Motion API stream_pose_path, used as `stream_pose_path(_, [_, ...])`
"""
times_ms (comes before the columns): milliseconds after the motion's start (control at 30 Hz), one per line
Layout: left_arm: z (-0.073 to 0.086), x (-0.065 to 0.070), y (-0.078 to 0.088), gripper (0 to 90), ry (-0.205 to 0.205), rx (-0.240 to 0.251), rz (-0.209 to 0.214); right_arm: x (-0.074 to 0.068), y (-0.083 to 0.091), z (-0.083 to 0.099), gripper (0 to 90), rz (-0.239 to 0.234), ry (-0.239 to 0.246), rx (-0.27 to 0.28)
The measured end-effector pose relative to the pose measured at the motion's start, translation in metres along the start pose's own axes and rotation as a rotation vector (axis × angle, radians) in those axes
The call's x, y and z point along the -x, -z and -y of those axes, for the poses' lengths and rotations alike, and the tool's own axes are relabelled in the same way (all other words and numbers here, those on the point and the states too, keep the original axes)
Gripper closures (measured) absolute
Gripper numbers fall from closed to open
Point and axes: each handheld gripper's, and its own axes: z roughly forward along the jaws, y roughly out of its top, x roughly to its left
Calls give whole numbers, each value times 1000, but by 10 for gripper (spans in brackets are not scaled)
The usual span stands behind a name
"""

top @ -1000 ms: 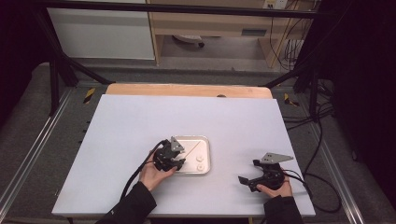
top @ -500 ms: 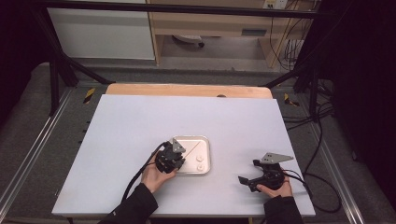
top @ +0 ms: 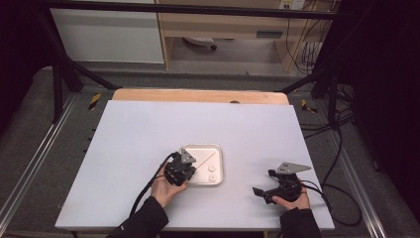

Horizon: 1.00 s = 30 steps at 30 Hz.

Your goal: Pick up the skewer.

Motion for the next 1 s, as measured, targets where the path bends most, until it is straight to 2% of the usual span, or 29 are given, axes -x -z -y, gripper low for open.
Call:
stream_pose_path(200, [2,-2,2,887,6,23,13,0,0,0,11,0,3,-1])
stream_pose_path(367, [2,-3,10,888,2,53,17,0,0,0,11,0,2,0])
stream_pose_path(633, [4,-5,22,887,-2,75,35,0,0,0,11,4,15,1])
stream_pose_path(767, [6,-7,27,887,-11,83,47,0,0,-1,8,6,13,1])
stream_pose_path(1000, [8,-7,32,887,-45,82,71,-5,-2,-5,7,19,40,-3])
